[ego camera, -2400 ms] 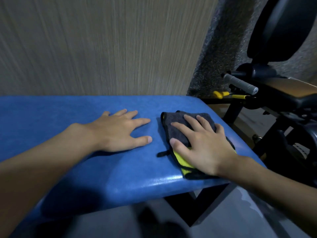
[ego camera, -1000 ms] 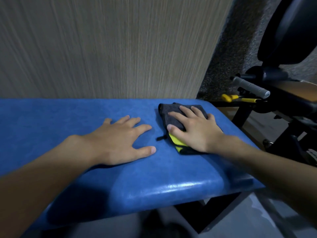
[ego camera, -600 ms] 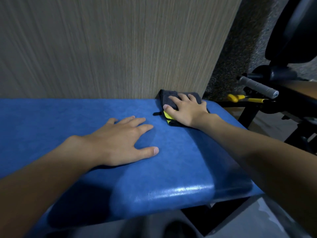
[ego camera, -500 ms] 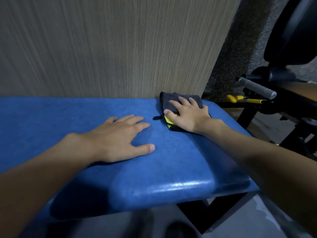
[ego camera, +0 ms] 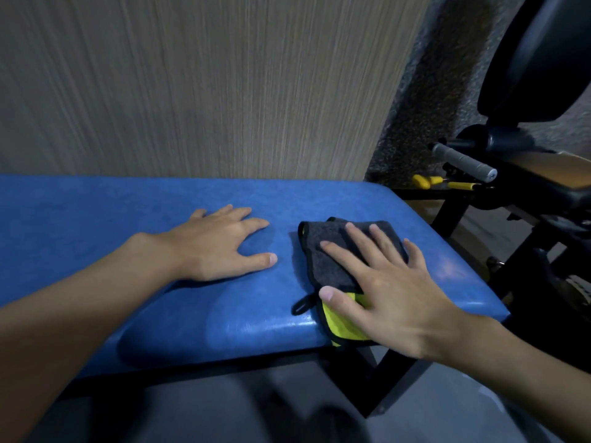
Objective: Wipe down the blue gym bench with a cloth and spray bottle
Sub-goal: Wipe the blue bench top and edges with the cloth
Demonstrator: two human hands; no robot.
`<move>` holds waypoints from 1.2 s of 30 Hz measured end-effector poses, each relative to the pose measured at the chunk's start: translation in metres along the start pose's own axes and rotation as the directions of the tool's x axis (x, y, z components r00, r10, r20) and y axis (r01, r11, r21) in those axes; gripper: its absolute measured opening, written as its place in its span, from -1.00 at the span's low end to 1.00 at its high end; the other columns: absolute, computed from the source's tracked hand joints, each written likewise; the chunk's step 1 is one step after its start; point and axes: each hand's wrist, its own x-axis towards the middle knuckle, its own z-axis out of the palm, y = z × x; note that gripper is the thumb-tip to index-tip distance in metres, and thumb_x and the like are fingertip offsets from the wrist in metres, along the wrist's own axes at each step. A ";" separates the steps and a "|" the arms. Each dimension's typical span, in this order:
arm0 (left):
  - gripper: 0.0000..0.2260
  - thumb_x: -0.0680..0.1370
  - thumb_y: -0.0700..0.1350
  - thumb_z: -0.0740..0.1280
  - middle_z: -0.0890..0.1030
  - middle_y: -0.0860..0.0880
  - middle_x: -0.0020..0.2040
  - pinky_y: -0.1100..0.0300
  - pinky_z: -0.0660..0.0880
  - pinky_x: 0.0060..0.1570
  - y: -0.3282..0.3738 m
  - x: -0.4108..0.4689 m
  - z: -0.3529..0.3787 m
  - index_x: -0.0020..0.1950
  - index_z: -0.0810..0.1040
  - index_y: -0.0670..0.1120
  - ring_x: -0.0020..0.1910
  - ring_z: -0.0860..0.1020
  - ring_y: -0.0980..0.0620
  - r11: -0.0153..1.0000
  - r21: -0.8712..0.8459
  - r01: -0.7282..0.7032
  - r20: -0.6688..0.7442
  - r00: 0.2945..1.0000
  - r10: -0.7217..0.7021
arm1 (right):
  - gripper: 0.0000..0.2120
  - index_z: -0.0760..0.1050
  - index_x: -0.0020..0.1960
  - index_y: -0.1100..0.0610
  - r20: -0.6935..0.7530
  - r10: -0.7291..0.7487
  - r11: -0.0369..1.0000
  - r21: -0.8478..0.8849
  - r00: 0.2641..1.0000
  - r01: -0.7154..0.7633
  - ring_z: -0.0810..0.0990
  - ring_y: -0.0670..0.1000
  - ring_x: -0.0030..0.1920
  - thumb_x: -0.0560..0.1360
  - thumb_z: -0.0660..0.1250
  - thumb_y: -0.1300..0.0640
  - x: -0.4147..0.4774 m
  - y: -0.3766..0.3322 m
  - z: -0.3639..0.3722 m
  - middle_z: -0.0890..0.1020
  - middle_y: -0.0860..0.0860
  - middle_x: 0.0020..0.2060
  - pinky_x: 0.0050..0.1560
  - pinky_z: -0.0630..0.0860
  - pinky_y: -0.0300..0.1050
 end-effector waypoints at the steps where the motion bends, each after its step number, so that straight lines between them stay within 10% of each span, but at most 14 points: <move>1: 0.00 0.22 0.60 -0.18 0.05 0.04 0.65 -0.11 0.03 0.54 -0.001 0.001 -0.001 0.61 0.07 0.20 0.62 -0.02 -0.03 1.000 -0.001 0.006 0.012 1.000 -0.006 | -0.14 -0.23 0.53 -0.34 -0.002 0.002 1.000 -0.004 1.000 -0.002 -0.22 0.05 0.60 0.27 -0.49 -0.58 0.004 -0.002 0.000 -0.15 -0.10 0.61 0.51 -0.16 0.31; 20: 0.04 0.19 0.59 -0.21 -0.06 0.07 0.66 -0.08 -0.10 0.57 -0.005 0.000 0.007 0.63 -0.02 0.19 0.62 -0.11 0.05 0.999 -0.034 -0.010 0.002 1.000 0.010 | -0.32 0.11 0.56 -0.22 0.014 0.167 0.985 0.031 0.986 -0.167 0.00 0.19 0.57 0.51 -0.13 -0.45 0.218 0.006 0.003 0.06 -0.02 0.60 0.39 -0.05 0.51; 31: -0.39 0.61 0.32 0.09 0.21 0.09 0.59 0.14 0.11 0.50 -0.019 -0.004 0.006 0.60 0.22 0.05 0.55 0.19 0.10 0.995 -0.083 -0.064 -0.126 0.991 0.053 | -0.28 -0.02 0.57 -0.28 0.049 0.031 0.998 0.049 0.998 -0.034 -0.14 0.13 0.60 0.46 -0.23 -0.48 0.091 -0.006 0.004 -0.08 -0.08 0.62 0.49 -0.12 0.38; 36: -0.14 0.37 0.48 -0.11 0.32 0.08 0.52 0.07 0.19 0.46 -0.012 -0.005 0.005 0.54 0.33 0.06 0.50 0.27 0.09 0.995 -0.090 -0.049 -0.138 0.990 0.037 | -0.16 -0.15 0.55 -0.34 0.038 -0.046 0.999 0.024 0.998 0.045 -0.21 0.09 0.60 0.32 -0.40 -0.57 0.017 -0.015 0.000 -0.15 -0.11 0.61 0.50 -0.15 0.34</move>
